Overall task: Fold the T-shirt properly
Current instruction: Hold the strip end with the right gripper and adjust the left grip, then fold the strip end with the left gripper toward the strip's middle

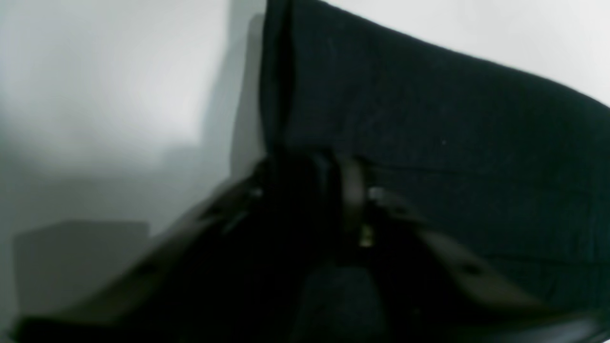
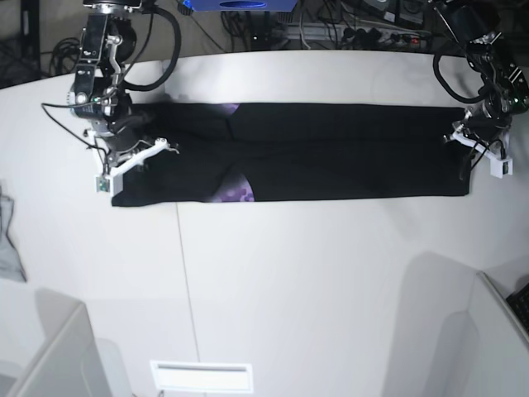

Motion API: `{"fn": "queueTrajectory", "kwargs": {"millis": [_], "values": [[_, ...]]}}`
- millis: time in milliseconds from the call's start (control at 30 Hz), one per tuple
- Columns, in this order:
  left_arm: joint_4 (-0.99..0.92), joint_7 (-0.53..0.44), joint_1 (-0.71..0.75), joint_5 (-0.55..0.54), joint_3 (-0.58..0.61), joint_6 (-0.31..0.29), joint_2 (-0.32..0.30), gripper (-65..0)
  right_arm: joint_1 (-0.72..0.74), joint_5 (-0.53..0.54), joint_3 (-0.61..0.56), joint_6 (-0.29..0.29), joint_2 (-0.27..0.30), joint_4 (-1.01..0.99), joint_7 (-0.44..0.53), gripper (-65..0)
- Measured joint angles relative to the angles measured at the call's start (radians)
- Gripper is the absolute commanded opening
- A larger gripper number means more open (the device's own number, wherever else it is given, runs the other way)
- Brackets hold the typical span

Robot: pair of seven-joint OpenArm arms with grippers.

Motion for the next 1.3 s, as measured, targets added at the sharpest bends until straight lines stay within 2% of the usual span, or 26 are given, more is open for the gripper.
{"fn": "queueTrajectory", "kwargs": {"millis": [67,267,400,533,767,933,1167,1300], "values": [[-0.001,0.000,0.001,-0.003,0.003,0.000,0.001,-65.0,0.000,0.001,0.000,0.000,0.000,0.000,0.000,-65.0],[-0.002,0.004,0.000,-0.003,-0.003,0.000,0.000,-65.0,-0.014,0.001,0.002,0.000,0.000,0.000,0.006,-65.0],[-0.005,0.026,0.001,0.003,-0.028,-0.001,-0.025,-65.0,-0.026,0.001,0.002,0.000,0.000,0.001,0.006,-65.0],[-0.005,0.026,-0.012,0.023,-0.083,0.003,-0.046,-65.0,-0.027,0.076,0.004,0.000,0.000,0.001,0.008,-65.0],[0.141,0.024,-0.002,0.145,-0.084,-0.001,-0.043,-65.0,-0.030,0.113,0.004,0.000,0.000,0.001,0.008,-65.0],[0.267,0.032,0.066,0.169,-0.085,-0.001,0.019,-65.0,-0.033,0.117,0.007,0.000,0.000,0.001,0.008,-65.0],[0.432,0.030,0.111,0.173,-0.082,0.000,0.085,-65.0,-0.033,0.117,0.076,0.000,-0.002,0.001,0.004,-65.0],[0.492,0.031,0.151,0.175,0.002,0.000,0.089,-65.0,-0.034,0.119,0.094,0.000,-0.005,0.002,0.001,-65.0]]}}
